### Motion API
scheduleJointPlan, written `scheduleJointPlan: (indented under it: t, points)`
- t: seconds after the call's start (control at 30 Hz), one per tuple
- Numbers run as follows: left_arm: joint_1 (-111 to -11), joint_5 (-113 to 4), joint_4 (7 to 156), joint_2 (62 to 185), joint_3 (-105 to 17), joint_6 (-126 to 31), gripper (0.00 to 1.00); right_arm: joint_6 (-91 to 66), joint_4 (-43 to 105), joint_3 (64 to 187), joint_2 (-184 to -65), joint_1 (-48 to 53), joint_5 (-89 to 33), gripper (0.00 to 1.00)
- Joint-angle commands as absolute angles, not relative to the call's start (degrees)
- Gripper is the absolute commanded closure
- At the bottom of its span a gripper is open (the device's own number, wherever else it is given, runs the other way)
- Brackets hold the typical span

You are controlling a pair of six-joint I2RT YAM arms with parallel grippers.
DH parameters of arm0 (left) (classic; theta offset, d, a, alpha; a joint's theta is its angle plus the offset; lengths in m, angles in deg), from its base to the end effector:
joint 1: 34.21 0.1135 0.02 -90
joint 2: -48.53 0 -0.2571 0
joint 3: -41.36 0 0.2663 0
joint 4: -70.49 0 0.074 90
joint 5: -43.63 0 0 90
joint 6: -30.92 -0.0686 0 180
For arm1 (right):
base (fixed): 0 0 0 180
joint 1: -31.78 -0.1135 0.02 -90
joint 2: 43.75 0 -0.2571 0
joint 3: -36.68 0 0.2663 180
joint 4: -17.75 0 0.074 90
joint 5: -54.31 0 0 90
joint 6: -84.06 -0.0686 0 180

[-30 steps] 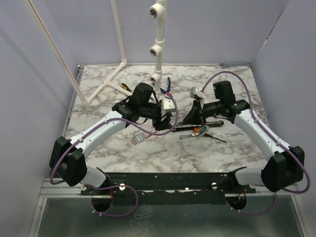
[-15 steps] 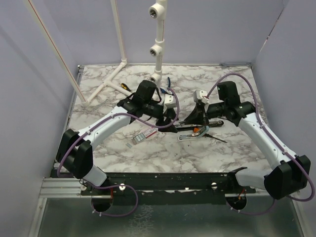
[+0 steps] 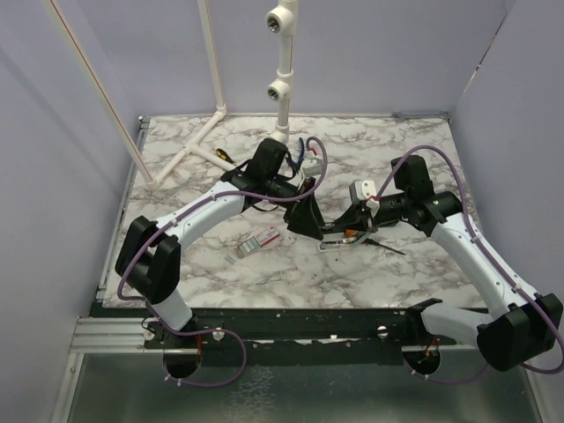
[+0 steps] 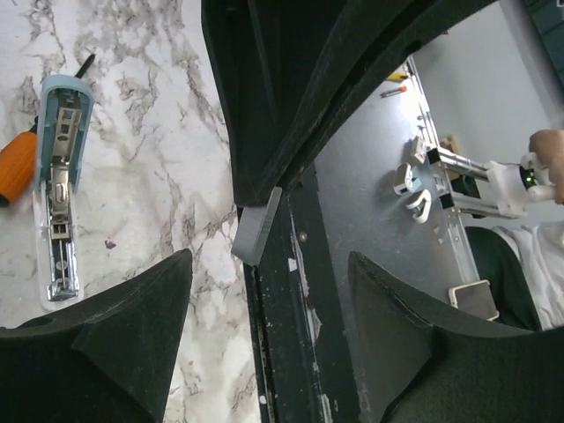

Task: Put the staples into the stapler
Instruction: Pick up the staple from the center of the board.

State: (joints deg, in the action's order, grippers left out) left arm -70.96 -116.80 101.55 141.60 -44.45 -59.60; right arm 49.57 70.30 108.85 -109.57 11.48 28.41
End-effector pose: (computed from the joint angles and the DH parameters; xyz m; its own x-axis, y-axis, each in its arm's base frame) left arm 0.2610 -0.2756 0.2764 -0.4896 0.3694 -0.7898 0.7972 -0.1773 -0.5771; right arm 0.2143 0.1451 0.3025 0.2229 -0.3014 -0.9271 -0.9744 -0.0967 -0.2028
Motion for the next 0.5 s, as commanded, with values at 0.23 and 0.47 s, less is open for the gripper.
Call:
scheduleJointPlan:
  t: [0.23, 0.47]
  points:
    - [-73.0, -122.8, 101.3, 146.8, -50.0, -54.0, 0.36, 51.5, 71.0, 108.0, -108.5, 10.6, 29.3, 0.99]
    - [-73.1, -124.0, 101.2, 147.3, -50.1, -54.4, 0.47, 51.9, 70.8, 107.3, -107.5, 10.5, 30.6, 0.99]
